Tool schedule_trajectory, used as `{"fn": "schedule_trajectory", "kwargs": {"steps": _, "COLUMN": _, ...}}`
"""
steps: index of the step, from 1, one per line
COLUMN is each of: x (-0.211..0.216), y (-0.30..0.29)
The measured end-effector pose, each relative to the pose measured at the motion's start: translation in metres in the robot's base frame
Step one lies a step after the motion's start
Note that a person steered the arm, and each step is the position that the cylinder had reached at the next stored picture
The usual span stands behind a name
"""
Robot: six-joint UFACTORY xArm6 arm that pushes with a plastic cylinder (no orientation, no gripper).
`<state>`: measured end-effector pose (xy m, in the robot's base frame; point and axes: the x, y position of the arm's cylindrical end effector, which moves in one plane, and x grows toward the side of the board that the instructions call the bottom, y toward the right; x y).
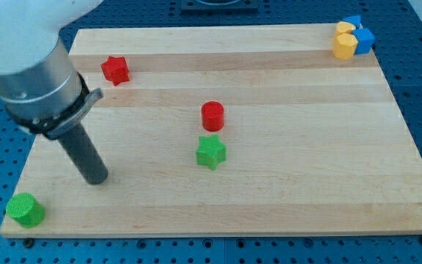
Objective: Push red circle into the green star
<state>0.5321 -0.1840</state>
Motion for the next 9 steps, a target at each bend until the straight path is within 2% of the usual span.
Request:
{"fn": "schedule_trajectory", "kwargs": {"steps": 4, "x": -0.141, "y": 0.016}}
{"fn": "schedule_trajectory", "kwargs": {"steps": 5, "x": -0.160, "y": 0.028}}
{"fn": "schedule_trajectory", "kwargs": {"steps": 9, "x": -0.155, "y": 0.140}}
